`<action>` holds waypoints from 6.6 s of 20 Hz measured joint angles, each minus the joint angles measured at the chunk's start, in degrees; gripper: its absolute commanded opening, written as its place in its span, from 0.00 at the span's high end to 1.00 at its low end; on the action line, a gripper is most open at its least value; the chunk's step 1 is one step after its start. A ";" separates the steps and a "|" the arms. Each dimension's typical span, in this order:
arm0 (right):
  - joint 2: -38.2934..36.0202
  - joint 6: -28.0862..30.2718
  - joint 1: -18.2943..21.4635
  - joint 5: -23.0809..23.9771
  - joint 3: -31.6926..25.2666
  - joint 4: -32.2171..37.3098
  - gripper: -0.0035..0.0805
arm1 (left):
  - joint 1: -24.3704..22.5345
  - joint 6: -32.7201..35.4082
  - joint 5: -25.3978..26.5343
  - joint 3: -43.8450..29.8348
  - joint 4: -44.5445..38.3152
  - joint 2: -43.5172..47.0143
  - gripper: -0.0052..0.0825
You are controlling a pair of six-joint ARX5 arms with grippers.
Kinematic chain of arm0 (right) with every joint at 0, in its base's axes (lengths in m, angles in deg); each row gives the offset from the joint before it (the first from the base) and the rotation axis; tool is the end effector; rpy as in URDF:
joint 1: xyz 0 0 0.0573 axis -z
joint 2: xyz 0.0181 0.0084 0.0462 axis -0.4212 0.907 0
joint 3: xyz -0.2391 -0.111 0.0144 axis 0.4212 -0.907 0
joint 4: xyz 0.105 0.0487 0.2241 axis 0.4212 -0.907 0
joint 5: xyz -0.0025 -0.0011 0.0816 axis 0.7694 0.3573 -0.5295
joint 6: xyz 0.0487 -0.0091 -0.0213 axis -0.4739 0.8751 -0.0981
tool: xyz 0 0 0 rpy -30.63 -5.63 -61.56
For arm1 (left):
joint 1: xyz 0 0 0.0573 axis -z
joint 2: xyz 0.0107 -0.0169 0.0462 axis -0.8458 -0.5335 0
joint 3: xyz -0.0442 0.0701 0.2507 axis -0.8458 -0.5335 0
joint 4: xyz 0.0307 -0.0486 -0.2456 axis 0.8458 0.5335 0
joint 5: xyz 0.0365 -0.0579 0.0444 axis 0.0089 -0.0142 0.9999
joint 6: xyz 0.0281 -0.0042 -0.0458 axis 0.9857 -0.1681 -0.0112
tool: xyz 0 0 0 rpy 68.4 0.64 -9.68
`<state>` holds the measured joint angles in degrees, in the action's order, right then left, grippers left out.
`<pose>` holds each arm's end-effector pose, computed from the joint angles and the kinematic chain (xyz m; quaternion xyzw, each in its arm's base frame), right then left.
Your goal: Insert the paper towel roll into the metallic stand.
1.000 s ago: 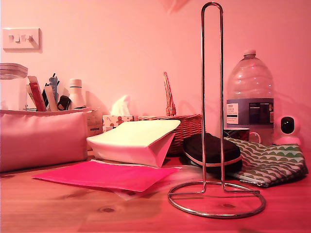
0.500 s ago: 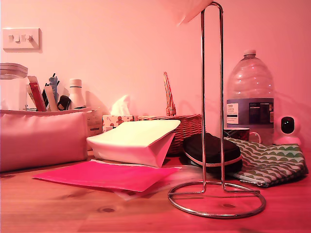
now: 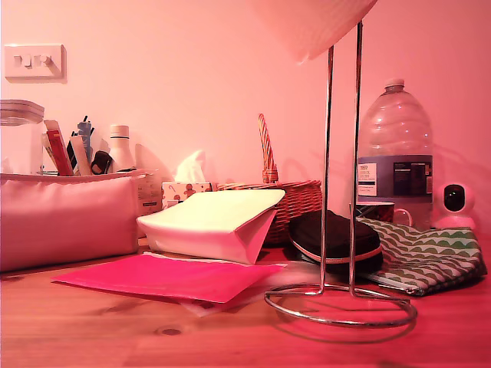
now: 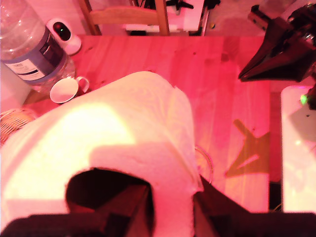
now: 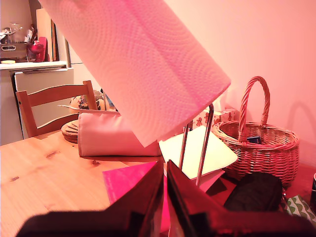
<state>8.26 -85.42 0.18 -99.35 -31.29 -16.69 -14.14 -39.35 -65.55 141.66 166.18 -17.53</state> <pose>0.0772 0.0443 0.2577 -0.0239 -0.0249 0.3474 0.9371 0.1803 -0.1837 0.4880 0.2765 0.2305 -0.5459 0.7566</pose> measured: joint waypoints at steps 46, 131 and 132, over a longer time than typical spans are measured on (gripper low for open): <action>0.00 0.00 0.00 0.00 0.00 0.00 0.97 | 0.22 0.31 0.61 1.16 1.22 -0.04 0.97; 47.58 -0.17 0.00 11.78 0.00 31.04 0.97 | 1.36 -2.27 -1.95 2.84 1.25 -2.51 0.97; 48.35 -0.17 0.00 11.43 0.00 31.61 0.97 | 1.36 -2.27 -1.97 2.84 1.25 -2.51 0.97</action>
<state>56.61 -85.59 0.18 -87.92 -31.29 14.91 -12.79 -41.62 -67.52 144.51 167.43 -20.04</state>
